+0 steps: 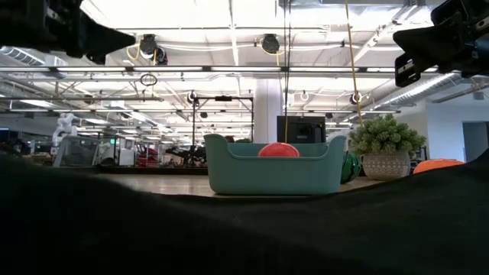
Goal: Pick and placing Produce into tupperware
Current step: Put the green watermelon into the blue bin
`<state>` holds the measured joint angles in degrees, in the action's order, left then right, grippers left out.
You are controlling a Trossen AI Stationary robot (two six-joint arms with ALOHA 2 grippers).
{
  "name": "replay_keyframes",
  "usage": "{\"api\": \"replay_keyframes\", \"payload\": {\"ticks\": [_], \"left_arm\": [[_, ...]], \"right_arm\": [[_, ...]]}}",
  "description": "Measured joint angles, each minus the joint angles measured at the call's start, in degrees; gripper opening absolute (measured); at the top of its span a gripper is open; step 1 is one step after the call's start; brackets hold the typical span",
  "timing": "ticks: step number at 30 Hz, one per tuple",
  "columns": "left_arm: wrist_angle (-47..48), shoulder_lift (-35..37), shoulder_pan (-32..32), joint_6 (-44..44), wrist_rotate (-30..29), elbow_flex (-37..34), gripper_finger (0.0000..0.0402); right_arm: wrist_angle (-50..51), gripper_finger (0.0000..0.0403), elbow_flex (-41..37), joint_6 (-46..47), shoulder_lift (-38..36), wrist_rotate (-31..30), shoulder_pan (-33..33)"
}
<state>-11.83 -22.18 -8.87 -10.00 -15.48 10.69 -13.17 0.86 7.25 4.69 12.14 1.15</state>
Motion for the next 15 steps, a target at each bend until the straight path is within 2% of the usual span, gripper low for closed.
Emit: {"api": "replay_keyframes", "payload": {"ticks": [7,15], "left_arm": [[-0.9,0.2,-0.6,0.3,-1.0,-2.3,0.0000],[3.8,0.1,-0.6,3.7,2.0,-2.4,0.0006]], "right_arm": [[0.1,0.0000,0.0,-1.1,0.0,0.1,0.0],[0.1,0.0000,0.0,-1.5,0.0,0.1,0.0]]}}
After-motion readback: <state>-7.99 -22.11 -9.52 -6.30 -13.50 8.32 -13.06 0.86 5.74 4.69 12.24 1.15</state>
